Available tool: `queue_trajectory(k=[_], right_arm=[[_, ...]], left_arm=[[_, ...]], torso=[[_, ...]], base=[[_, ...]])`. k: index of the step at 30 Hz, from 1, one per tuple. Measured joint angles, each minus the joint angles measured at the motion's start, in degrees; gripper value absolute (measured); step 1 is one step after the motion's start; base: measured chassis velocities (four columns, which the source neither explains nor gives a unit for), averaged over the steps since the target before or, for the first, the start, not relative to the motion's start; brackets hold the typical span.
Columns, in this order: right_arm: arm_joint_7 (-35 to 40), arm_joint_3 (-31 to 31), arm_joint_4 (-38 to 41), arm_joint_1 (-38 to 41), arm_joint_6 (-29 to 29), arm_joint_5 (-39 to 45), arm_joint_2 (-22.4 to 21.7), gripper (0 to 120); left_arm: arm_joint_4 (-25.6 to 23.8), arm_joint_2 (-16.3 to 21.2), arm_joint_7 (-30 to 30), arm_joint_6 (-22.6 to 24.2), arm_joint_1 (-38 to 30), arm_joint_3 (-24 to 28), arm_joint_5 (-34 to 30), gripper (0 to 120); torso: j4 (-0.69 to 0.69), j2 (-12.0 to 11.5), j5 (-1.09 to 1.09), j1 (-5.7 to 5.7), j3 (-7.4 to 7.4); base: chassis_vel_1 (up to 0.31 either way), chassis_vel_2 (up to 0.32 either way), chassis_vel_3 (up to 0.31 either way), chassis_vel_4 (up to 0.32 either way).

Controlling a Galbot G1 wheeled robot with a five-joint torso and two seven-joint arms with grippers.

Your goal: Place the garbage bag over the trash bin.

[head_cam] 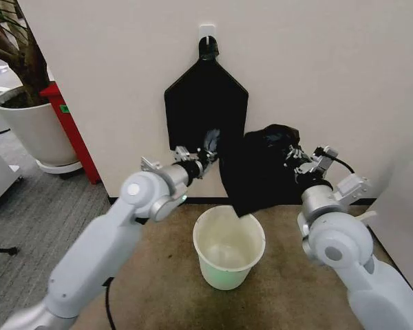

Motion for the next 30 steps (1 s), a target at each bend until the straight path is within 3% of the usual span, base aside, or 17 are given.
queue_trajectory(k=[2,6,7,10,12,18,25,30], right_arm=[[0.0,0.4,0.7,-0.5,0.1,0.5,-0.1,0],[0.6,2.3,6.1,-6.8,0.7,2.3,-0.4,0],[0.6,2.3,6.1,-6.8,0.7,2.3,-0.4,0],[-0.2,2.5,7.6,-11.5,0.8,1.3,0.7,0],[-1.8,1.7,8.5,-16.9,0.9,-0.5,2.8,0],[-3.2,-1.0,9.7,-22.8,0.8,-2.5,5.6,0],[-4.8,-2.9,9.2,-26.0,0.9,-5.8,7.2,0],[-5.0,-5.3,7.3,-28.0,1.6,-8.0,9.1,0]], left_arm=[[-1.0,1.0,0.1,-0.1,0.4,-0.2,-0.2,0],[-11.2,7.3,1.2,-0.9,6.5,-2.8,-1.1,0],[-11.2,7.3,1.2,-0.9,6.5,-2.8,-1.1,0],[-15.9,9.7,2.9,-0.4,12.3,-3.8,0.1,0],[-20.0,11.6,5.5,0.7,20.6,-6.3,4.0,0],[-22.7,10.8,7.5,2.0,32.7,-10.7,10.3,0],[-22.6,8.8,8.7,3.2,37.6,-11.4,13.8,0],[-20.2,5.5,10.1,4.7,40.9,-9.0,17.8,0]], torso=[[0.00,0.0,0.01,0.00,0.00],[0.00,0.0,0.01,0.00,-0.01],[0.00,0.0,0.01,0.00,-0.01],[0.00,0.0,0.01,0.00,-0.01],[0.00,0.0,0.01,0.00,-0.01],[0.01,0.0,0.01,0.00,-0.01],[0.00,0.0,0.01,0.00,-0.01],[0.00,0.0,0.01,0.00,0.00]], base=[[0.000,0.000,0.000,0.000],[0.000,0.000,0.000,0.000],[0.000,0.000,0.000,0.000],[0.000,0.000,0.000,0.000],[0.000,0.000,0.000,0.000],[0.000,0.000,0.000,0.000],[0.000,0.000,0.000,0.000],[0.000,0.000,0.000,0.000]])
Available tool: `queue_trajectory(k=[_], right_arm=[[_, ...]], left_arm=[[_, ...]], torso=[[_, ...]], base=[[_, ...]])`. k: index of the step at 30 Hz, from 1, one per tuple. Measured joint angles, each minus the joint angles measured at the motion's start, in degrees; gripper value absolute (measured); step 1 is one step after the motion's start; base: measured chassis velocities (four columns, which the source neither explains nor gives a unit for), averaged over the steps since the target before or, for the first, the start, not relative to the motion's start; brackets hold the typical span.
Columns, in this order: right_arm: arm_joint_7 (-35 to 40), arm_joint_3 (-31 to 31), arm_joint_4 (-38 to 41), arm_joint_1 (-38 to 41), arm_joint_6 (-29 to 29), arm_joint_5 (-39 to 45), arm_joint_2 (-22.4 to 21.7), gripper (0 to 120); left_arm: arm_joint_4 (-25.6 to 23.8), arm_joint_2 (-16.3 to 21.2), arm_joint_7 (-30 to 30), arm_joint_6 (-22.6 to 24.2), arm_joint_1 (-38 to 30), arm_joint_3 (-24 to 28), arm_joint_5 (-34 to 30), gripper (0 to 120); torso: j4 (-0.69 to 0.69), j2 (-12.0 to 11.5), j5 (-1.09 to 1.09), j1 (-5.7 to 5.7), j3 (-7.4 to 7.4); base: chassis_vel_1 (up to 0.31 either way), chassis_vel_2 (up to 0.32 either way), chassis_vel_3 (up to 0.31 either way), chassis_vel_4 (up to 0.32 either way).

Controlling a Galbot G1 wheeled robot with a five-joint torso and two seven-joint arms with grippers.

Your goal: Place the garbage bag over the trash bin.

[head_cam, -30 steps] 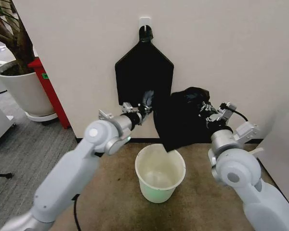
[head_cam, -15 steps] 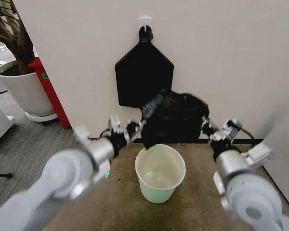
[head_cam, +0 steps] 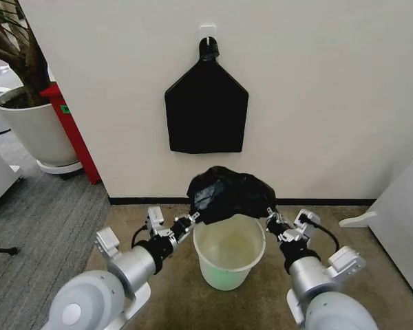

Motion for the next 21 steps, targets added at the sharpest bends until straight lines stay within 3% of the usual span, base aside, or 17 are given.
queue_trajectory(k=[8,17,21], right_arm=[[0.1,-2.1,-0.2,-2.2,1.1,-2.1,1.3,0],[4.6,3.6,2.2,-1.8,0.4,6.9,-3.8,0],[3.9,3.2,2.2,-3.6,0.5,3.9,-4.5,0]], left_arm=[[1.1,-1.4,0.2,0.3,2.4,0.5,1.3,0],[-2.0,3.3,0.6,0.4,-2.2,0.5,-3.5,0],[-2.0,4.7,0.7,0.9,-2.2,0.3,-4.6,0]], torso=[[0.00,0.0,0.01,0.00,0.00],[-0.01,0.0,0.01,0.00,0.01],[-0.02,0.0,0.00,0.00,0.01]], base=[[0.000,0.000,0.000,0.000],[0.000,0.000,0.000,0.000],[0.000,0.000,0.000,0.000]])
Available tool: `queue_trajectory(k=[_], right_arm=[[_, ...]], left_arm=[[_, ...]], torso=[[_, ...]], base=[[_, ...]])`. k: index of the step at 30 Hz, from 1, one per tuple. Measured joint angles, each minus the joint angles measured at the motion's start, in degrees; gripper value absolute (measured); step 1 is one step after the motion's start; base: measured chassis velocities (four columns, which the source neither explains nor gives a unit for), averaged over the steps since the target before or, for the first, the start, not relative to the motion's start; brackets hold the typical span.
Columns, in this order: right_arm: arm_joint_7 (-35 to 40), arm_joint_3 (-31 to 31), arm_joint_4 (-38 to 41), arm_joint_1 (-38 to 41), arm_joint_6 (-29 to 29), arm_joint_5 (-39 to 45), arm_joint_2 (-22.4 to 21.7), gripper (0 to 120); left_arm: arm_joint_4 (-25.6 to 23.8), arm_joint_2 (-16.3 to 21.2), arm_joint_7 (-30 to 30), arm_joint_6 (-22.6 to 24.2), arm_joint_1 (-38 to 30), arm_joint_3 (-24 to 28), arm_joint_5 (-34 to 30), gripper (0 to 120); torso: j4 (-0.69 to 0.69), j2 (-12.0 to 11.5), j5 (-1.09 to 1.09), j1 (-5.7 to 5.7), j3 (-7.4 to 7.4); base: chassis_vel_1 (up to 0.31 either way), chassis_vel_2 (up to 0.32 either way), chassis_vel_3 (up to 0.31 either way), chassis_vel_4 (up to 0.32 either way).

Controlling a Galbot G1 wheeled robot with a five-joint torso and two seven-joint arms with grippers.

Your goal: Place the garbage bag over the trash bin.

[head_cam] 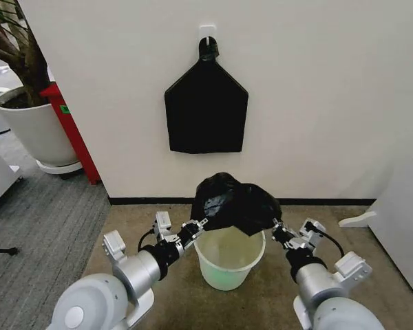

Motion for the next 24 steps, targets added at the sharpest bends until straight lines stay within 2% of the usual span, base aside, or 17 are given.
queue_trajectory(k=[5,8,9,13,15,19,24], right_arm=[[0.9,-1.8,0.0,1.3,-1.2,1.2,2.4,0],[0.5,-2.3,0.0,2.2,-1.0,0.8,3.5,0],[0.4,-2.5,0.0,2.5,-0.9,0.7,3.8,0],[0.0,-3.7,-4.6,2.8,-0.3,0.5,6.6,0],[0.1,-4.0,-5.5,2.5,-0.1,0.5,7.5,0],[1.2,-3.3,-4.5,2.7,-0.1,1.9,7.4,0],[6.2,-0.9,-0.3,3.2,-0.7,9.3,4.2,0]], left_arm=[[0.2,-0.7,1.3,2.4,3.0,0.7,2.9,0],[2.4,-1.3,2.0,2.9,3.1,1.5,3.9,0],[3.5,-1.4,2.2,2.9,3.0,1.7,4.1,0],[13.4,-3.2,3.1,2.5,-0.2,6.0,5.9,0],[15.4,-3.7,2.9,2.0,-1.3,8.4,6.4,0],[15.0,-3.6,2.5,1.6,-2.9,10.8,6.6,0],[8.2,-1.2,0.6,1.2,-3.8,11.1,4.4,0]], torso=[[0.03,0.0,0.01,0.00,0.00],[0.03,0.0,0.01,0.00,0.00],[0.02,0.0,0.00,0.00,0.00],[0.02,0.0,-0.01,0.00,0.01],[0.01,0.0,0.00,0.00,0.01],[0.02,0.0,0.00,0.00,0.01],[0.01,0.0,0.00,0.00,0.00]], base=[[0.000,0.000,0.000,0.000],[0.000,0.000,0.000,0.000],[0.000,0.000,0.000,0.000],[0.000,0.000,0.000,0.000],[0.000,0.000,0.000,0.000],[0.000,0.000,0.000,0.000],[0.000,0.000,0.000,0.000]])
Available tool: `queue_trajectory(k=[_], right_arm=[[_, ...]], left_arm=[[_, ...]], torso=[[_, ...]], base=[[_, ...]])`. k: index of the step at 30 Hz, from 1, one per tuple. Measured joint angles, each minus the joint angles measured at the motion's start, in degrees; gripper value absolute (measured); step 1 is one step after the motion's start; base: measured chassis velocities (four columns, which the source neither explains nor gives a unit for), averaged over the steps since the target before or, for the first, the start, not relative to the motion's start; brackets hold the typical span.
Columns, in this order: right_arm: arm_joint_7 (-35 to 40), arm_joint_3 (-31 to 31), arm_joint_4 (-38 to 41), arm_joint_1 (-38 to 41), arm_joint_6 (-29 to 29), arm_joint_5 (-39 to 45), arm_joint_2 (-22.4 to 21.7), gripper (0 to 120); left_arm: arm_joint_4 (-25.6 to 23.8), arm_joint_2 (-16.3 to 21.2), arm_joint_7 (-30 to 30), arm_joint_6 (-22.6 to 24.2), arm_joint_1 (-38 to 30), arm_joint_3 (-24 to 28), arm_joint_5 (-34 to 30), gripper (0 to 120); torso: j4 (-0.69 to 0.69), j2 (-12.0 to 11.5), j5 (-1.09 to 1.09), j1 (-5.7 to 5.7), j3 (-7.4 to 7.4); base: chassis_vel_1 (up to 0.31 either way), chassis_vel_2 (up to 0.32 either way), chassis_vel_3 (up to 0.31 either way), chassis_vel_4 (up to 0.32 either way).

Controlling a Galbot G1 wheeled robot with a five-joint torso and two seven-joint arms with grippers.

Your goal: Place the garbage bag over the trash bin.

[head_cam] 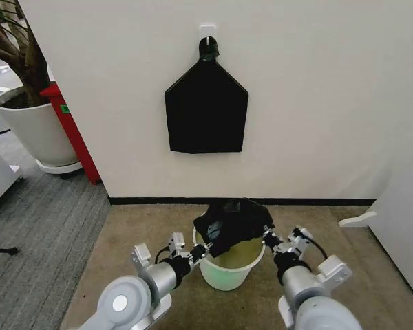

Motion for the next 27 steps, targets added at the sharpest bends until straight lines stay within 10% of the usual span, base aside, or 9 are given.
queue_trajectory(k=[14,27], right_arm=[[-3.6,1.5,0.5,4.8,-2.4,11.3,-7.6,0],[-1.6,8.9,0.5,6.2,-2.4,13.6,-9.2,0]], left_arm=[[-7.9,9.3,0.9,1.2,-5.0,-4.9,-6.6,0],[-2.9,9.9,2.4,2.4,-19.2,-0.2,-10.8,0]], torso=[[0.01,0.0,0.01,0.00,0.00],[0.01,0.0,0.00,0.00,0.01]], base=[[0.000,0.000,0.000,0.000],[0.000,0.000,0.000,0.000]])
